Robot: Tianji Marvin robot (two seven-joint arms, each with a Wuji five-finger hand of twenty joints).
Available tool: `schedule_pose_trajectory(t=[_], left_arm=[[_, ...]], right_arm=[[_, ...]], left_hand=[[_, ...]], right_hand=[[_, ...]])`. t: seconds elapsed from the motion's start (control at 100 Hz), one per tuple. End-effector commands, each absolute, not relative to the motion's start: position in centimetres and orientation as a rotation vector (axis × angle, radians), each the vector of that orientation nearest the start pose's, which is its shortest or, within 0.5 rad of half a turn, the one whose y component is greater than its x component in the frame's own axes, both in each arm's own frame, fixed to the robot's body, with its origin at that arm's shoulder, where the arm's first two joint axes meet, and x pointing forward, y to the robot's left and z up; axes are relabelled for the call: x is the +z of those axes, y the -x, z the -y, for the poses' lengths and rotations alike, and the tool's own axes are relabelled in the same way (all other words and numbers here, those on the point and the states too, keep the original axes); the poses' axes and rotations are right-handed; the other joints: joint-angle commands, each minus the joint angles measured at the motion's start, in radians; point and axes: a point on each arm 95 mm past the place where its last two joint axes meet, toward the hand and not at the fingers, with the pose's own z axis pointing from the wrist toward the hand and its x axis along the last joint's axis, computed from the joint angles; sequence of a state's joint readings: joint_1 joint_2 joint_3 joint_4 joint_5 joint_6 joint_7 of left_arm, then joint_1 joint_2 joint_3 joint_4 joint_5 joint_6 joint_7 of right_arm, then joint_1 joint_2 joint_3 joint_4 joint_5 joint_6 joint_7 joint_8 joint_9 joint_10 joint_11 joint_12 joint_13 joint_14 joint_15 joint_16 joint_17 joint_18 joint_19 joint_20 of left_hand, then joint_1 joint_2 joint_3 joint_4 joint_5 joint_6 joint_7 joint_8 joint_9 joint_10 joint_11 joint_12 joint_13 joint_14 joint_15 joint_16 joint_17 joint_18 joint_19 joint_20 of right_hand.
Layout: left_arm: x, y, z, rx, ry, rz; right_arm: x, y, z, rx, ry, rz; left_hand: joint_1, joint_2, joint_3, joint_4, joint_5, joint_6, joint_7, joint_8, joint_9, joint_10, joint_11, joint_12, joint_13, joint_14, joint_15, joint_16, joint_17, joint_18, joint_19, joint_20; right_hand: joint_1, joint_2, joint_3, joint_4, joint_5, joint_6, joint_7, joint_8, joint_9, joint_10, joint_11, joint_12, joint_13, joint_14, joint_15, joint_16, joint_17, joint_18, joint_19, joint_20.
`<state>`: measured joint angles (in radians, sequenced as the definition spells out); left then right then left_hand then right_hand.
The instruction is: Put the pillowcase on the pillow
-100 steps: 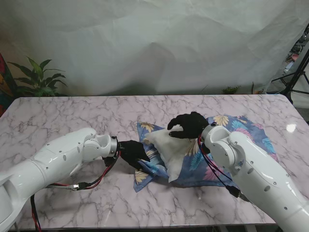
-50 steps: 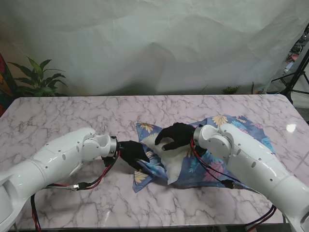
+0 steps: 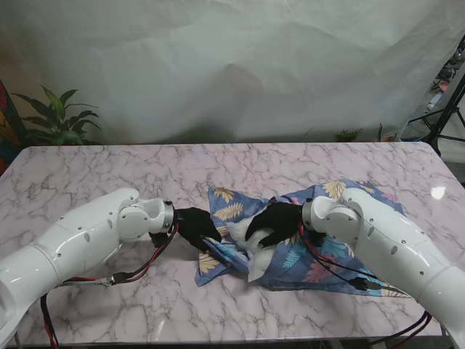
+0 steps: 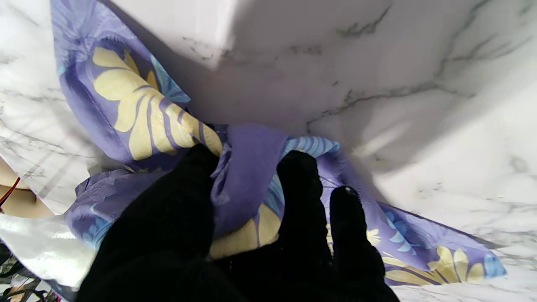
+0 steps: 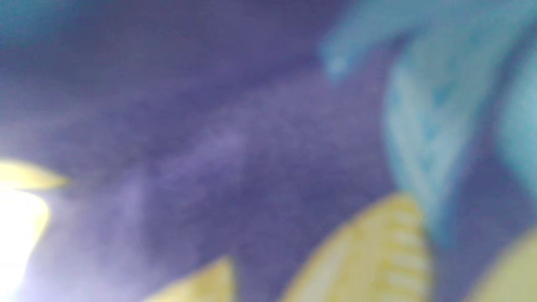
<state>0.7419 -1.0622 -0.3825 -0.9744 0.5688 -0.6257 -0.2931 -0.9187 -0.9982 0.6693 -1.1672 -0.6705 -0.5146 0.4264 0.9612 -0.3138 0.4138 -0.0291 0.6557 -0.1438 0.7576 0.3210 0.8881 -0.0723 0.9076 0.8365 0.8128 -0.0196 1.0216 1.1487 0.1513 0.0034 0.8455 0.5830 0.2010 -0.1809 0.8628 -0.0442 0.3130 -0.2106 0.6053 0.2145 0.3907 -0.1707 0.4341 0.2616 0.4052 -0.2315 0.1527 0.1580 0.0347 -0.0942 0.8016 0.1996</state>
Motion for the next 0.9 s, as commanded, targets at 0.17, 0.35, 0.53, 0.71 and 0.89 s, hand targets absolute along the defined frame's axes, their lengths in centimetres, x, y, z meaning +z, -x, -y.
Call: schedule_pose_trajectory(t=[0.17,0.35,0.53,0.71,0.89], left_arm=[[-34.3,-49.9,4.1,-1.135,0.84,-2.653],[-34.4,-49.8,4.3,-0.983,0.869,-2.675],[-34.6,-50.0,4.5,-0.959,0.939,-2.693],[-35.0,-49.9,5.1,-1.13,1.009,-2.601],[-33.4,-48.8,5.8,-1.12,1.025,-2.673]], right_arm=[[-34.9,-46.6,-0.9,1.244,-0.981,-2.512],[-34.2,-45.8,-0.9,1.254,-0.943,-2.507],[-34.2,-45.5,-0.8,1.252,-0.943,-2.504],[-34.4,-45.7,-1.1,1.259,-0.958,-2.472],[-34.5,-45.9,-1.5,1.279,-0.979,-2.432]], left_hand=[[-0.049,-0.065,0.153,0.011,0.084,0.002,0.081,-0.003,0.072,0.052,0.066,0.021,0.058,-0.056,0.064,0.008,0.006,-0.007,0.029,0.003],[-0.071,-0.051,0.191,0.018,0.063,0.043,0.055,-0.013,0.083,0.038,0.085,0.03,0.09,-0.076,0.087,0.011,0.032,-0.006,0.063,0.016],[-0.113,0.161,0.102,0.126,-0.149,0.125,-0.33,-0.036,0.102,-0.01,0.148,-0.002,0.135,-0.096,0.123,-0.001,0.061,-0.01,0.118,0.031],[-0.121,0.183,-0.02,0.106,-0.314,0.238,-0.669,-0.216,0.101,-0.062,0.154,-0.019,0.149,-0.103,0.108,-0.015,0.074,-0.009,0.139,0.018],[-0.259,0.213,-0.38,0.029,-0.464,0.132,-0.747,-0.212,-0.49,0.042,-0.238,-0.124,-0.354,0.018,-0.456,-0.195,-0.122,0.083,-0.19,-0.038]], right_hand=[[-0.023,0.017,0.004,-0.006,0.029,-0.046,0.053,0.016,0.062,-0.032,0.037,0.012,0.041,-0.017,-0.004,-0.006,0.019,0.019,0.043,0.005],[-0.024,0.014,0.008,-0.005,0.032,-0.046,0.055,0.016,0.069,-0.026,0.042,0.015,0.048,-0.017,-0.002,-0.005,0.027,0.027,0.048,0.007],[-0.025,0.013,0.011,-0.005,0.034,-0.043,0.056,0.016,0.073,-0.022,0.043,0.016,0.054,-0.015,-0.002,-0.005,0.031,0.03,0.054,0.01],[-0.021,0.009,0.018,-0.005,0.036,-0.041,0.055,0.015,0.078,-0.019,0.046,0.017,0.061,-0.016,-0.002,-0.004,0.036,0.03,0.057,0.012],[-0.022,0.006,0.025,-0.006,0.039,-0.041,0.057,0.016,0.081,-0.017,0.048,0.018,0.065,-0.013,-0.002,-0.004,0.038,0.029,0.059,0.014]])
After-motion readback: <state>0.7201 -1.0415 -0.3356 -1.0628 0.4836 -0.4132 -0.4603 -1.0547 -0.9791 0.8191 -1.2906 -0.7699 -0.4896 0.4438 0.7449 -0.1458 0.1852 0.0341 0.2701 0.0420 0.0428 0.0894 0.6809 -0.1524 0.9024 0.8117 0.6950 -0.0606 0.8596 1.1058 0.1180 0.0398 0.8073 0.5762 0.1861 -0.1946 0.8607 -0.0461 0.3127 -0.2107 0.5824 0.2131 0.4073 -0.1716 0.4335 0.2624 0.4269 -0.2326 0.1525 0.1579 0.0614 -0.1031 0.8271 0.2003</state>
